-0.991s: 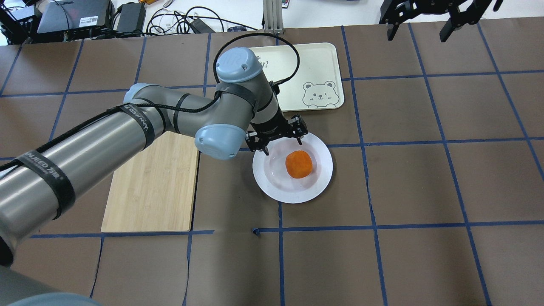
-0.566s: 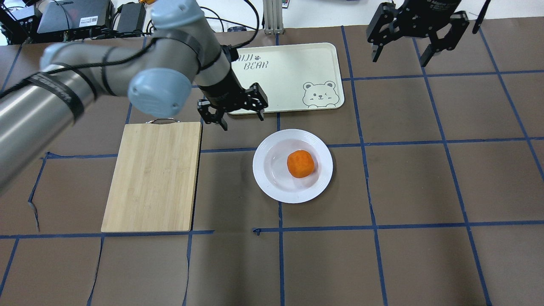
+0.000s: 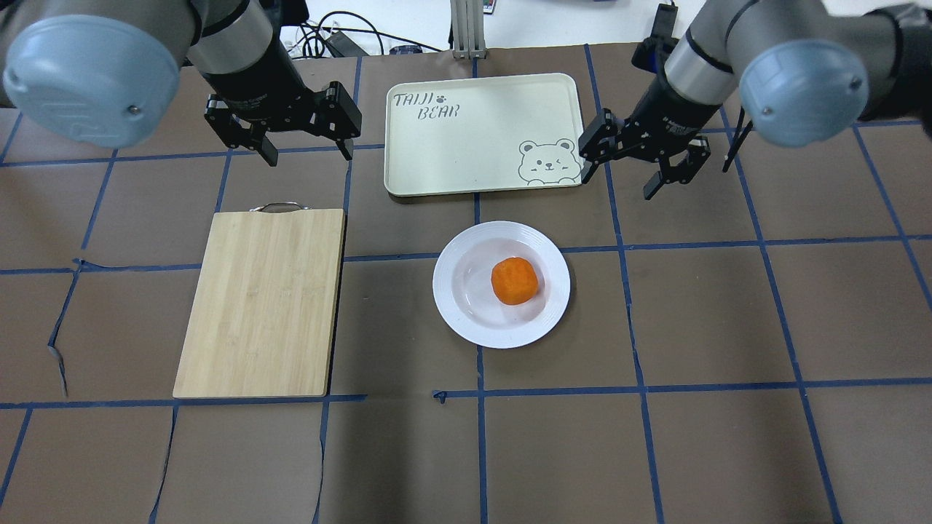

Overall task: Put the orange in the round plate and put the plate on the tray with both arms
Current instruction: 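Raise the left gripper away while the right gripper reaches toward the plate rim, then grip the rim of the white plate with the right gripper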

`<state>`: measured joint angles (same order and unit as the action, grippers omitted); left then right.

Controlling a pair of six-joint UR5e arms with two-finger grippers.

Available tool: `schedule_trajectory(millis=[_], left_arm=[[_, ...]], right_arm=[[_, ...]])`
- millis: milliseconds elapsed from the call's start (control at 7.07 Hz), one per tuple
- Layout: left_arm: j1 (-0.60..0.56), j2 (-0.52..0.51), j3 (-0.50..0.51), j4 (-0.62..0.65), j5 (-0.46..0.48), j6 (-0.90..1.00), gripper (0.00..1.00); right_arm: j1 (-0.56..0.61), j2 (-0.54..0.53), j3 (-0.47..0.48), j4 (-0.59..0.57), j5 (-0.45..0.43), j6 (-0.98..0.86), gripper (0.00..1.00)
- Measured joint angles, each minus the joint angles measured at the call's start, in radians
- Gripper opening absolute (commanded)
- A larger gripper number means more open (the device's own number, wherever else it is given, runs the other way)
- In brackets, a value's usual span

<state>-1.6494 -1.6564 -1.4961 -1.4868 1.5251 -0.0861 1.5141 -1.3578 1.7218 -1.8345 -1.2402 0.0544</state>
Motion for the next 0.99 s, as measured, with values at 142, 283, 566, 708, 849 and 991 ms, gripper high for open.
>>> schedule_trajectory(millis=[142,283,566,708,849,991], left_arm=[[0.0,0.023,0.004,0.003,0.01,-0.001,1.0],[0.0,0.033,0.001,-0.01,0.014,-0.005,1.0],[0.0,0.042,0.002,-0.044,0.017,-0.012,1.0],[0.0,0.046,-0.002,-0.052,0.018,-0.008,1.0],[0.0,0.051,-0.008,-0.055,0.018,-0.003,1.0],[0.0,0.054,-0.01,-0.056,0.017,-0.001,1.0]], right_arm=[[0.001,0.008,0.107,-0.153,0.034,0.003,1.0],[0.001,0.023,0.195,-0.289,0.059,0.004,1.0],[0.004,0.07,0.286,-0.464,0.1,0.007,1.0],[0.007,0.091,0.324,-0.548,0.105,0.016,1.0],[0.007,0.104,0.36,-0.621,0.107,0.027,0.99],[0.007,0.109,0.383,-0.659,0.107,0.033,0.97]])
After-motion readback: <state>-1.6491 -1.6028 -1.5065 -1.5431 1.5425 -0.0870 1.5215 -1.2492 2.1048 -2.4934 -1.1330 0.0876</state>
